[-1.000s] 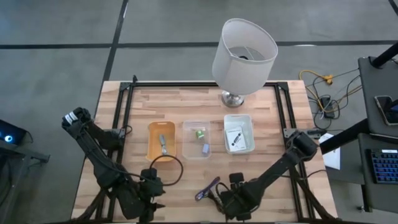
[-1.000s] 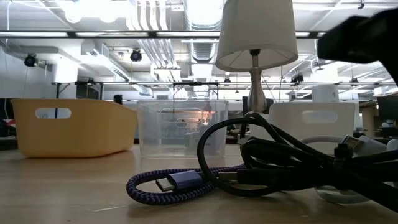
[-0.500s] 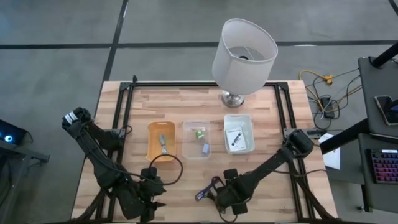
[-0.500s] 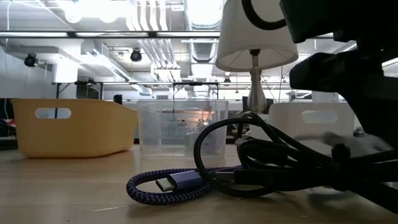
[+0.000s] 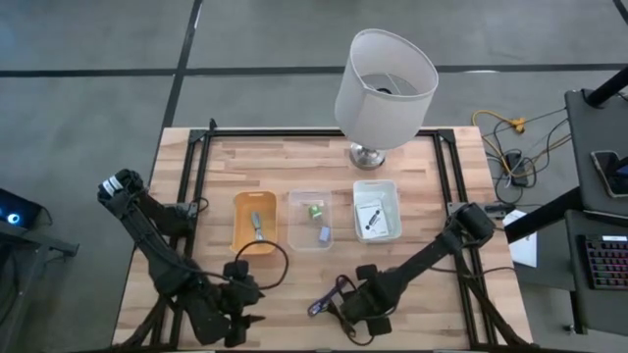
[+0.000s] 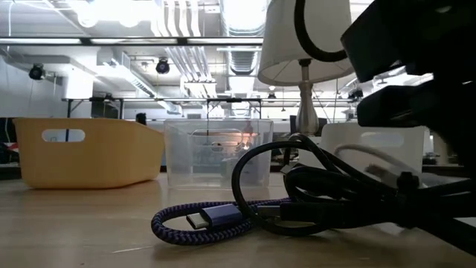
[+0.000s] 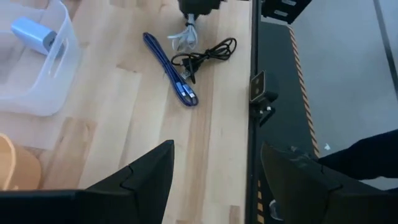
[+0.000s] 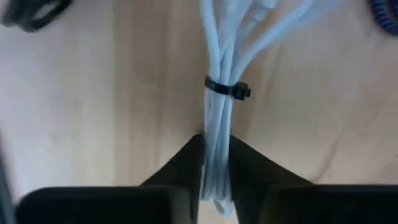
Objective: Pick and place items into bin
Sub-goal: Put the white charger cable into the yellow bin
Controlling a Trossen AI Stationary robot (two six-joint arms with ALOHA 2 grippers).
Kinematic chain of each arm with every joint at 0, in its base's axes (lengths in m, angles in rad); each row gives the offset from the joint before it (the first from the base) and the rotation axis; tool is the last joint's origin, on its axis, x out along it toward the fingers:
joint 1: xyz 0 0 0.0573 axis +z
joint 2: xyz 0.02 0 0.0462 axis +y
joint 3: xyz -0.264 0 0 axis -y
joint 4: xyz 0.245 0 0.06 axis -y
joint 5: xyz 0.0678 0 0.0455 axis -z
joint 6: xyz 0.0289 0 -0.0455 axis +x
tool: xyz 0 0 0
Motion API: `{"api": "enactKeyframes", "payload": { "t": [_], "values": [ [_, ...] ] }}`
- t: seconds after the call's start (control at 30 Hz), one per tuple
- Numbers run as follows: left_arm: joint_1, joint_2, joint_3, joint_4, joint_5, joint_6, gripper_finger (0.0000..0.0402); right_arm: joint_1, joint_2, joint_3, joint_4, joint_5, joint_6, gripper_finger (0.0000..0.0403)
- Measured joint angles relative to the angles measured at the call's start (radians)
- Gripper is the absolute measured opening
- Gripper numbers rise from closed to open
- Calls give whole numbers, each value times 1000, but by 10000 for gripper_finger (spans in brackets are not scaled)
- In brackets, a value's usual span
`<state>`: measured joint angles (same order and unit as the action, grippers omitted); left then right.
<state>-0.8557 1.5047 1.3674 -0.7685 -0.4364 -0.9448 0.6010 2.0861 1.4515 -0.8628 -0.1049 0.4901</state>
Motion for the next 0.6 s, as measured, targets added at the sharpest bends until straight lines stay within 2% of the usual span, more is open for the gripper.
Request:
{"api": "enactKeyframes", "payload": {
  "t": [0.1, 0.27, 0.33, 0.47, 0.6],
  "values": [
    [16, 0, 0, 0, -8, 22, 225, 2, -14, 27, -9, -6, 40, 24],
    [50, -7, 0, 0, -53, 35, 225, -4, -91, 88, -15, 13, 198, 16],
    [59, -13, 0, 1, -85, 34, 225, -8, -124, 107, -10, 86, 266, 16],
    [64, -22, 0, 0, -240, 7, 225, -46, -214, 129, 55, 226, 383, 15],
    [69, -41, 0, 2, -309, -32, 225, -105, -264, 126, 168, 345, 428, 14]
  ]
}}
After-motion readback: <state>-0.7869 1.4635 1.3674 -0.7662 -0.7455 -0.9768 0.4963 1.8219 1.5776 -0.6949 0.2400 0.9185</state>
